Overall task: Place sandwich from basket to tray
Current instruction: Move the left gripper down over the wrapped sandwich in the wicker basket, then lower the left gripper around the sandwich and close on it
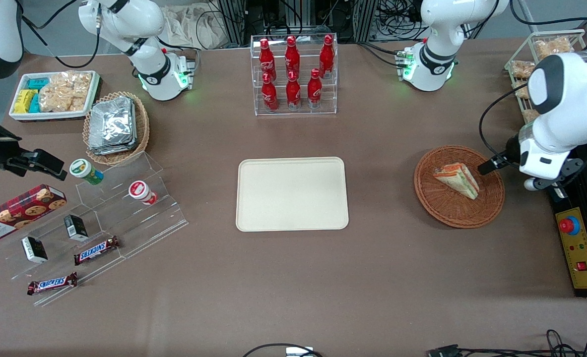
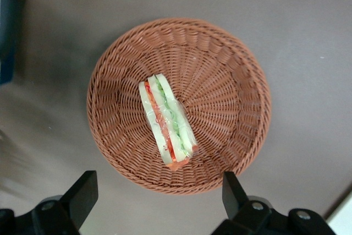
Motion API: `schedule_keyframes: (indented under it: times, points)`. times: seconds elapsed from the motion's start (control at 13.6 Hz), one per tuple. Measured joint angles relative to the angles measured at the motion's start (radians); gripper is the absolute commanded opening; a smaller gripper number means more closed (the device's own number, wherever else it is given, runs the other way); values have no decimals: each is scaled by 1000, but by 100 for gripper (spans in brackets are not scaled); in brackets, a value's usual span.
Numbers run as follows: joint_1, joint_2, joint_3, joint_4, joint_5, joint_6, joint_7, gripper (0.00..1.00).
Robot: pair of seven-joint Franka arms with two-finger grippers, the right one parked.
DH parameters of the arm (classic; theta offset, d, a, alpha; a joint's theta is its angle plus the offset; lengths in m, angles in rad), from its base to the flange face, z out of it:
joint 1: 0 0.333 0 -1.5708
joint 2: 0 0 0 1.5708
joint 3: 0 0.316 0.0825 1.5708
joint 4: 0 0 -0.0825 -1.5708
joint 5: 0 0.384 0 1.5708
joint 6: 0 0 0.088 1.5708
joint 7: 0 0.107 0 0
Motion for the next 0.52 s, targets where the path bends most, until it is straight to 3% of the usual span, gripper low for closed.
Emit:
schedule_keyframes:
  times: [0.52]
  points:
    - [0,-4,0,-224,0,301,-190,100]
